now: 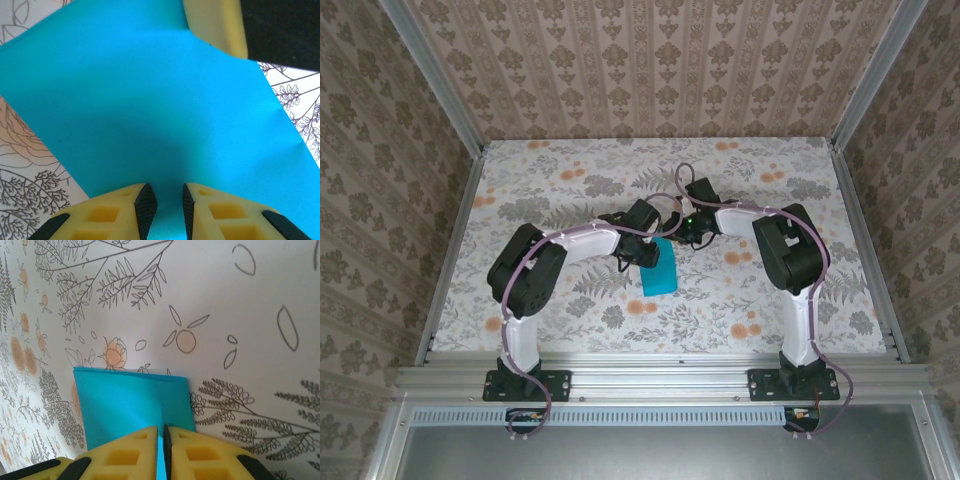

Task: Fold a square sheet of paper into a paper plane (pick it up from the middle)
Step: Fold the square sheet of paper in half at the center of the table.

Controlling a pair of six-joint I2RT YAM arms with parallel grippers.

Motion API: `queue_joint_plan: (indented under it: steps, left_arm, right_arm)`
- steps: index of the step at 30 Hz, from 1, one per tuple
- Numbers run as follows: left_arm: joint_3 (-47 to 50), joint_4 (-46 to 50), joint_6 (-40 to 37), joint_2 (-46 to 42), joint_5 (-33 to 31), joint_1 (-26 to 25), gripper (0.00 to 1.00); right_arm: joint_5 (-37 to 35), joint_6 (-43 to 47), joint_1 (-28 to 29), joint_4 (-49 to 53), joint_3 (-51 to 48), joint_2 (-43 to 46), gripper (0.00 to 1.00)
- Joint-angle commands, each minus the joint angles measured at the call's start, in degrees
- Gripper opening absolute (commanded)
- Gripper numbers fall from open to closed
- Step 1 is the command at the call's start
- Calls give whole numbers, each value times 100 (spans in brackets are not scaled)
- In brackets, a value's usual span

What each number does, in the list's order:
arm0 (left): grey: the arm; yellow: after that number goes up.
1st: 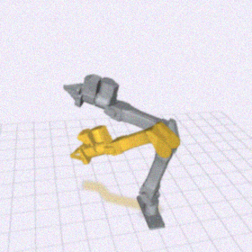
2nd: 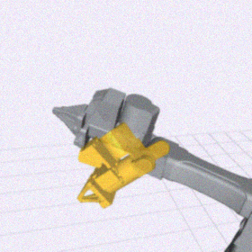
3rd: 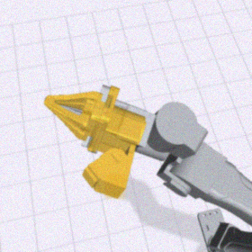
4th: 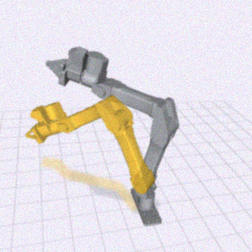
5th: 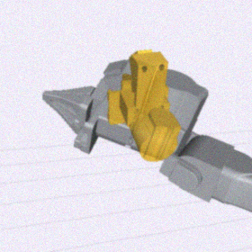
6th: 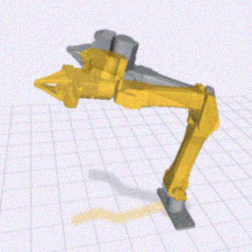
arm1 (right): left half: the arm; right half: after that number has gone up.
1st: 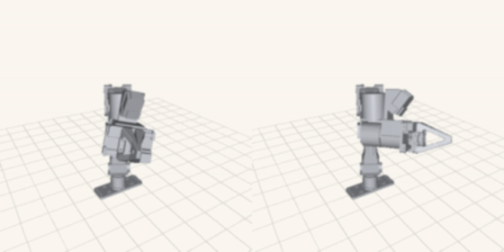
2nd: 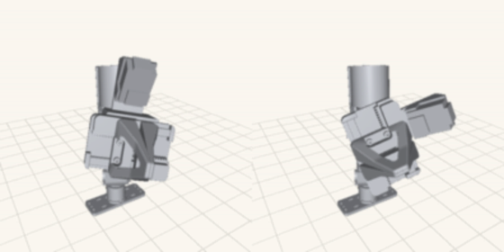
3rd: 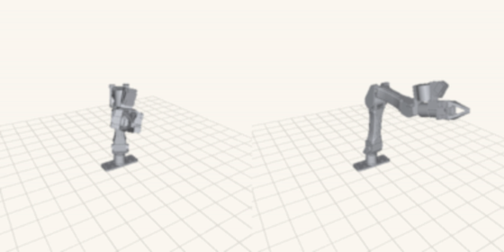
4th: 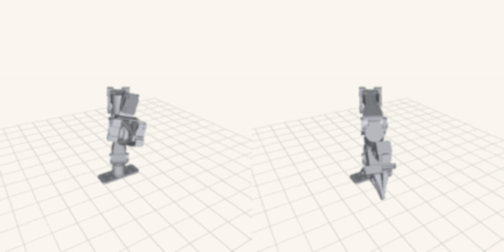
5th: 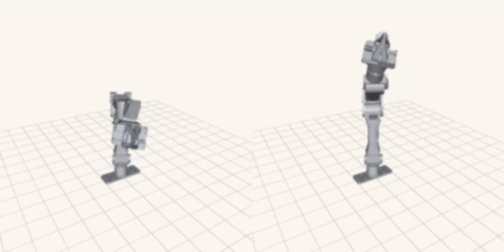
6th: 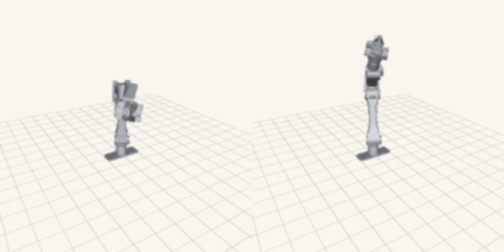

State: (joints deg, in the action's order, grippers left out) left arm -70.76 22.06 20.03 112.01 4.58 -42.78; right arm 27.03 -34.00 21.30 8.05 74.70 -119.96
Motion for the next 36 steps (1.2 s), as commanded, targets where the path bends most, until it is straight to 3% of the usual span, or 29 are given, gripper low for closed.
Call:
queue_joint_plan:
  steps: [1,13,26,36]
  left_arm:
    - [514,1042,-133,498,-412,17,29]
    - [538,977,-89,482,-286,19,29]
    - [221,846,1,708,151,106,29]
    - [100,879,17,779,236,104,29]
  right_arm:
    - [-807,121,-249,153,172,-247,16]
    - [-616,222,-356,195,592,-283,16]
    - [382,-197,-1,-229,-1543,1437,17]
    - [497,-196,250,-302,-1534,1095,17]
